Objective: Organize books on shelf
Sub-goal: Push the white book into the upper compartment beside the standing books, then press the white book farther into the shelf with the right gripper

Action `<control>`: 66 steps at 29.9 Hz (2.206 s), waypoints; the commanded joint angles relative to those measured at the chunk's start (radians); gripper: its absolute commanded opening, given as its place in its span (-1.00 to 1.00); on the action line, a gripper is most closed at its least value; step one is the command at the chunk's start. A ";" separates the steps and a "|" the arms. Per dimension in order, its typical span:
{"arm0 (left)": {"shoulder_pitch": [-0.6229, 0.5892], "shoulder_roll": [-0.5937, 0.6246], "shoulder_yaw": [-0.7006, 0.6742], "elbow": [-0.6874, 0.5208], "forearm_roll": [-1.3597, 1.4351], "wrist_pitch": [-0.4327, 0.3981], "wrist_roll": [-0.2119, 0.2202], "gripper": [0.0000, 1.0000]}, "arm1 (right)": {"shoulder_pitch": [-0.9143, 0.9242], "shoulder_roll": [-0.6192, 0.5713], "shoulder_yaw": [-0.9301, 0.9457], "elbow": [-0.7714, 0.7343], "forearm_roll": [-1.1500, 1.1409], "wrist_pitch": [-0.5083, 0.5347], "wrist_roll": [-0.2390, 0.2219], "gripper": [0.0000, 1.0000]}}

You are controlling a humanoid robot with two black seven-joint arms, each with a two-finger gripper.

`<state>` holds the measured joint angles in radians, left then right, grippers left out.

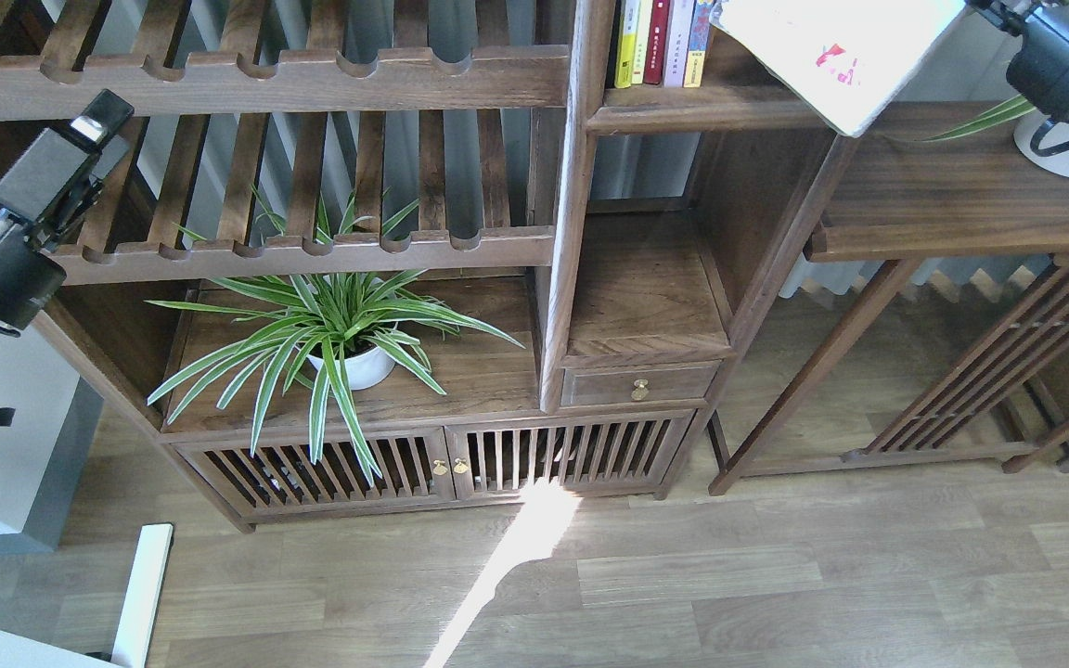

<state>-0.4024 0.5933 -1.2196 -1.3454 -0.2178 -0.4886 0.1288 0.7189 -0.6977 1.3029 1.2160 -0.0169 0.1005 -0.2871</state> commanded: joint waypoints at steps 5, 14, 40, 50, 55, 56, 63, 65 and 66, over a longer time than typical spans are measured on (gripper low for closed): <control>0.002 -0.001 0.002 0.000 0.000 0.000 0.000 0.97 | 0.083 0.063 -0.030 -0.032 -0.066 -0.084 0.000 -0.95; 0.002 -0.001 0.000 0.000 -0.002 0.000 -0.002 0.97 | 0.149 0.138 -0.043 -0.121 -0.201 -0.071 0.006 -0.94; 0.008 -0.009 0.000 0.000 -0.002 0.000 0.000 0.97 | 0.243 0.095 -0.037 -0.230 -0.351 0.102 0.006 -0.95; 0.008 -0.010 0.008 -0.004 0.000 0.000 0.000 0.97 | 0.269 0.141 -0.062 -0.285 -0.385 0.067 0.022 -0.95; 0.008 -0.010 0.015 -0.004 0.000 0.000 0.000 0.97 | 0.294 0.178 -0.068 -0.292 -0.400 -0.025 0.022 -0.96; 0.008 -0.010 0.018 -0.004 0.000 0.000 0.000 0.97 | 0.300 0.181 -0.074 -0.303 -0.406 -0.025 0.023 -0.96; 0.013 -0.010 0.022 -0.003 0.000 0.000 0.000 0.97 | 0.344 0.242 -0.094 -0.364 -0.440 -0.036 0.026 -0.96; 0.013 -0.010 0.022 -0.003 0.000 0.000 0.000 0.97 | 0.352 0.256 -0.097 -0.380 -0.452 -0.038 0.028 -0.95; 0.013 -0.010 0.022 -0.003 0.000 0.000 -0.002 0.97 | 0.355 0.262 -0.097 -0.389 -0.456 -0.036 0.028 -0.95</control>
<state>-0.3901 0.5829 -1.1980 -1.3489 -0.2177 -0.4887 0.1289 1.0610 -0.4569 1.2096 0.8520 -0.4568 0.0643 -0.2603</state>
